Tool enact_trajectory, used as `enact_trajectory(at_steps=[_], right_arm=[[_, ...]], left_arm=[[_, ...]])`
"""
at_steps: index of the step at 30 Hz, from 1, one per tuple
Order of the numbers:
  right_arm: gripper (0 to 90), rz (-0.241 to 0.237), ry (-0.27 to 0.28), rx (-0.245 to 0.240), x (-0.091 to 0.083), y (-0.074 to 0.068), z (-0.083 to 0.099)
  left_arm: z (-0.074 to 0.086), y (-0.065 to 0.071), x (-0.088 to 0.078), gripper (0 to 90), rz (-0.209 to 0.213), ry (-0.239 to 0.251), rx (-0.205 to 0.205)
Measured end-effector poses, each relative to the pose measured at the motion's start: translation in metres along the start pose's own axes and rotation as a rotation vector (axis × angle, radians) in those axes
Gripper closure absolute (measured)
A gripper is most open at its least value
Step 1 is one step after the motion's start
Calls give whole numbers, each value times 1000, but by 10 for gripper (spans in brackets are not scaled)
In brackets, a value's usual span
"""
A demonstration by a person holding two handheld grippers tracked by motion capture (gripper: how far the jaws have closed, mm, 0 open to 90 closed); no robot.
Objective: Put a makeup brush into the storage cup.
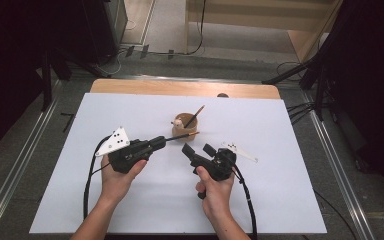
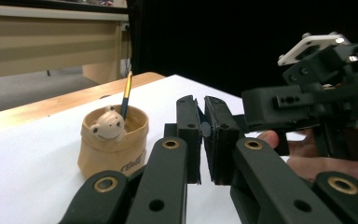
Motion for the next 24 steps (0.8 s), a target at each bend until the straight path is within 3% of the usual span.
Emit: enact_trajectory(at_steps=[7, 17, 24], right_arm=[[0, -93, 1, 141, -1, -3, -5], [22, -129, 14, 314, 4, 0, -10], [99, -154, 16, 384, 8, 0, -13]], left_arm=[[1, 1, 1, 864, -1, 11, 3], [3, 3, 6, 864, 1, 0, 15], [5, 2, 6, 864, -11, 5, 13]])
Point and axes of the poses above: each handheld gripper's, and its own axes: x roughly forward along the jaws, z roughly out of its underside, y roughly to its right, the point moved 4 cm from there along x, roughly forward along the jaws, and after that the axes turned 14 degrees about -y, right-handed, at the moved point
